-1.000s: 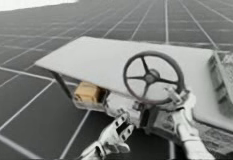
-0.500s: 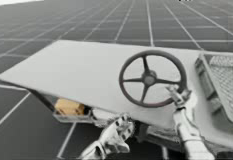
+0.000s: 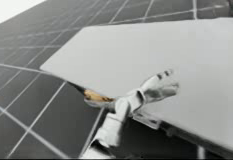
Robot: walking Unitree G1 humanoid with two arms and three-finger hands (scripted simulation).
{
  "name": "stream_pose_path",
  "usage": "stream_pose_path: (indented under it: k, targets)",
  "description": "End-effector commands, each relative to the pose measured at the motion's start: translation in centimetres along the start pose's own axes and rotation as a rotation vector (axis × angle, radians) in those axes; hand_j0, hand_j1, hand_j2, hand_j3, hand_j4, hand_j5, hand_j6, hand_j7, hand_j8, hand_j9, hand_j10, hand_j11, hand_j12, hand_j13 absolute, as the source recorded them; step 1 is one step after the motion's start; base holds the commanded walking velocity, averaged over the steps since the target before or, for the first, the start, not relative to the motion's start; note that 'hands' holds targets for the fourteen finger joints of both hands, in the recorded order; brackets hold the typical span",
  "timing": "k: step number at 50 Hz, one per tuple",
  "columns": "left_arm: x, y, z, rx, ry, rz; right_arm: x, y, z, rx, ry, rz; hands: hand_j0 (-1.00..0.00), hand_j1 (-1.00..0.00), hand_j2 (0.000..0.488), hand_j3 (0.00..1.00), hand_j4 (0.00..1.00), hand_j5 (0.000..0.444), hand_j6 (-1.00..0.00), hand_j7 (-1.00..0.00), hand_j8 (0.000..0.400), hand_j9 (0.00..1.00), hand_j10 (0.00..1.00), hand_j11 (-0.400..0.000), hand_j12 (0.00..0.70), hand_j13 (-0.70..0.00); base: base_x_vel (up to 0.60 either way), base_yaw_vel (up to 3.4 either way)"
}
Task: Pick up and drop off the object
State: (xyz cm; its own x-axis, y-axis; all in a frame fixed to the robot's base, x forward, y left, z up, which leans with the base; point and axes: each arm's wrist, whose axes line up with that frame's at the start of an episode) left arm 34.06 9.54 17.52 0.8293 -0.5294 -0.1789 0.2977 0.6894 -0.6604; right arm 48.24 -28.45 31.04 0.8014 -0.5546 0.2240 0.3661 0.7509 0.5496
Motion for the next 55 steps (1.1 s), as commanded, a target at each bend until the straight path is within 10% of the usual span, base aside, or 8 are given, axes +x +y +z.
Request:
stream_pose_path:
  k: [1,19,20,21,23,24,26,55]
  targets:
    - [3.8,-2.5,-0.7,0.088,0.054,-0.078,8.6,-11.0,12.3,0.061,-0.224,-0.204,0.00,0.00,0.000,1.00,1.00,0.000,0.00,0.00,0.000,1.00,1.00,-0.400,0.000,-0.700,0.00,-0.22]
    - [2.5,-3.1,-1.3,0.106,0.049,0.022,12.4,-21.8,1.1,0.120,0.031,-0.425,0.00,0.00,0.000,1.00,1.00,0.000,0.00,0.00,0.000,1.00,1.00,-0.400,0.000,-0.700,0.00,-0.32]
    - [1.9,-3.7,-0.6,0.113,0.036,0.040,13.0,-21.4,-0.3,0.098,0.053,-0.427,0.00,0.00,0.000,0.93,1.00,0.034,0.00,0.00,0.000,1.00,1.00,-0.400,0.000,-0.700,0.00,0.00]
    - [2.0,-3.5,-0.9,0.101,0.023,0.054,13.2,-20.9,-1.6,0.088,0.096,-0.409,0.00,0.00,0.000,0.21,0.98,0.383,0.00,0.00,0.000,1.00,1.00,-0.400,0.000,-0.700,0.00,0.04]
    - [1.4,-2.5,0.1,0.092,0.009,0.078,14.5,-19.2,-3.5,0.075,0.131,-0.399,0.00,0.00,0.000,0.00,0.00,0.000,0.00,0.00,0.000,0.93,1.00,-0.400,0.000,-0.700,0.00,0.09]
    - [1.5,-3.2,-0.7,0.094,-0.008,0.097,15.2,-18.7,-3.9,0.064,0.154,-0.397,0.00,0.00,0.000,0.00,0.00,0.000,0.00,0.00,0.000,0.21,0.98,-0.391,0.000,-0.684,0.00,0.13]
    - [1.8,-3.1,-0.2,0.080,-0.010,0.100,15.8,-19.0,-4.3,0.045,0.179,-0.395,0.00,0.00,0.000,0.00,0.00,0.000,0.00,0.00,0.000,0.00,0.00,0.000,0.000,0.000,0.00,0.15]
    - [-0.4,-5.9,2.0,0.229,-0.671,0.100,-16.2,-4.2,-7.4,-0.381,-0.371,0.655,0.00,0.00,0.000,0.00,0.00,0.000,0.00,0.00,0.000,0.00,0.00,0.000,0.000,0.000,0.00,0.00]
